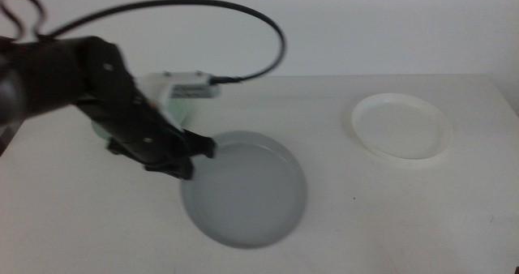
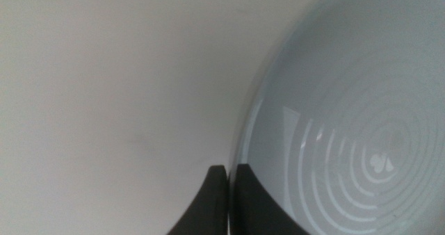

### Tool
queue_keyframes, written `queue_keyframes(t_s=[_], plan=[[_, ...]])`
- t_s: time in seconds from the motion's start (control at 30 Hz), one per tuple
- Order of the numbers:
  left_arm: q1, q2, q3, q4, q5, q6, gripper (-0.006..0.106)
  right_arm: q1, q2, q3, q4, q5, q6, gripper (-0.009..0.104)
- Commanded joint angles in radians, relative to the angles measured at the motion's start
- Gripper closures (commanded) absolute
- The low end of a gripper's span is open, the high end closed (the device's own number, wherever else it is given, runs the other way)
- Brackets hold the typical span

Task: Stack the three bowls on top of each other.

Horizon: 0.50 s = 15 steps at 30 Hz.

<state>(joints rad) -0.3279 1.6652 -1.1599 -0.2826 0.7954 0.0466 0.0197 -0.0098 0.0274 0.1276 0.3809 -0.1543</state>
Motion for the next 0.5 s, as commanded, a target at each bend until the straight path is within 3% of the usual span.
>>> queue_keyframes(t_s=[0.0, 0.23, 0.47], plan=[[-0.057, -0.006, -0.049, -0.027, -0.032, -0.034, 0.1, -0.007, -0.027, -0.005, -0.007, -0.061, -0.013, 0.039], [-0.171, 0.105, -0.121, -0.052, -0.054, -0.047, 0.1, -0.007, -0.027, -0.005, -0.007, -0.061, -0.013, 0.039], [-0.19, 0.182, -0.13, -0.083, -0.12, -0.047, 0.1, -0.007, -0.027, -0.005, -0.007, -0.061, -0.013, 0.039]])
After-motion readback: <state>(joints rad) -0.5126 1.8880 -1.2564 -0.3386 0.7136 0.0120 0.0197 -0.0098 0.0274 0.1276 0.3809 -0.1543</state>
